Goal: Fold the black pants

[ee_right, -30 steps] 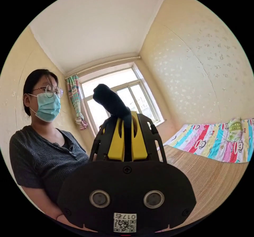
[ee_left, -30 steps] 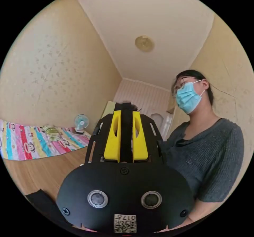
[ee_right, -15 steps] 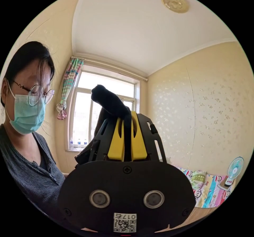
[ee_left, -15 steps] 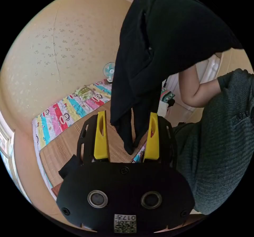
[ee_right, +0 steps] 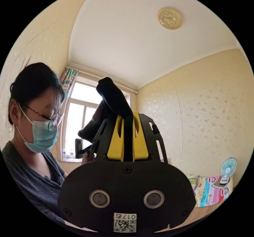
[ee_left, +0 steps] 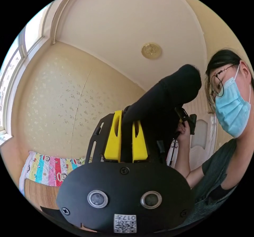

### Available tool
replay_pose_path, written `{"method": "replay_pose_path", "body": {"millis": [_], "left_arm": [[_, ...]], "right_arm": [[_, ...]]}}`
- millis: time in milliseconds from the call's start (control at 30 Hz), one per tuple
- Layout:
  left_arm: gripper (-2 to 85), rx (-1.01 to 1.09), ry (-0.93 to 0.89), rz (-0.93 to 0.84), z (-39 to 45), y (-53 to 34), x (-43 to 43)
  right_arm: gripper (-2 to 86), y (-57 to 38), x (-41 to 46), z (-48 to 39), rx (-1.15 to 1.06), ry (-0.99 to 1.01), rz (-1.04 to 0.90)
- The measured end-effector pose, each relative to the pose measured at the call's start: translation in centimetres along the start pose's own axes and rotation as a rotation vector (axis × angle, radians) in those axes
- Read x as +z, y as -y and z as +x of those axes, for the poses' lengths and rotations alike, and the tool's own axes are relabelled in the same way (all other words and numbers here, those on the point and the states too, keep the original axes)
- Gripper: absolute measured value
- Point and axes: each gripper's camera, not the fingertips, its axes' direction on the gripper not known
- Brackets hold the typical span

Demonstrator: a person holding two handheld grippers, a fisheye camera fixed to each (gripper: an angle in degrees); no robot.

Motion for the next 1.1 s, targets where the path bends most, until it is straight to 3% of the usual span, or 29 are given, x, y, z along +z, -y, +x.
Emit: {"method": "replay_pose_path", "body": {"millis": [267,367,433,567,667,767,833,967,1100], "left_arm": [[6.4,-0.055,0.101,-0.021,-6.2,-0.9,6.3],[6.3,-0.195,0.182,-0.150,-12.9,-2.1,12.0],[6.5,-0.209,0.239,-0.255,-18.7,-2.3,18.0],[10.5,-0.281,0.402,-0.512,-38.7,-4.9,34.2],[9.0,-0.352,0.588,-0.699,-49.8,-11.6,38.2],[9.9,-0.396,0.594,-0.890,-55.1,-22.4,35.8],[9.9,-0.393,0.603,-1.013,-56.2,-30.3,32.5],[10.4,-0.500,0.625,-1.424,-57.0,-49.1,24.2],[12.1,-0.633,0.693,-1.523,-56.6,-56.7,15.0]], "right_arm": [[5.1,1.6,2.8,5.1,0.073,-0.219,-0.081],[4.7,1.5,8.3,11.2,0.113,-0.352,-0.234],[4.5,1.5,15.0,20.1,0.175,-0.412,-0.339],[5.9,-0.8,28.3,38.8,0.263,-0.457,-0.545],[6.6,-7.3,33.8,51.1,0.515,-0.451,-0.758],[6.2,-16.0,32.9,54.8,0.627,-0.374,-0.879],[6.4,-25.1,30.3,55.1,0.658,-0.413,-1.089],[7.0,-38.3,23.4,54.6,0.884,-0.398,-1.371],[8.3,-43.0,16.5,52.6,1.034,-0.335,-1.504]]}}
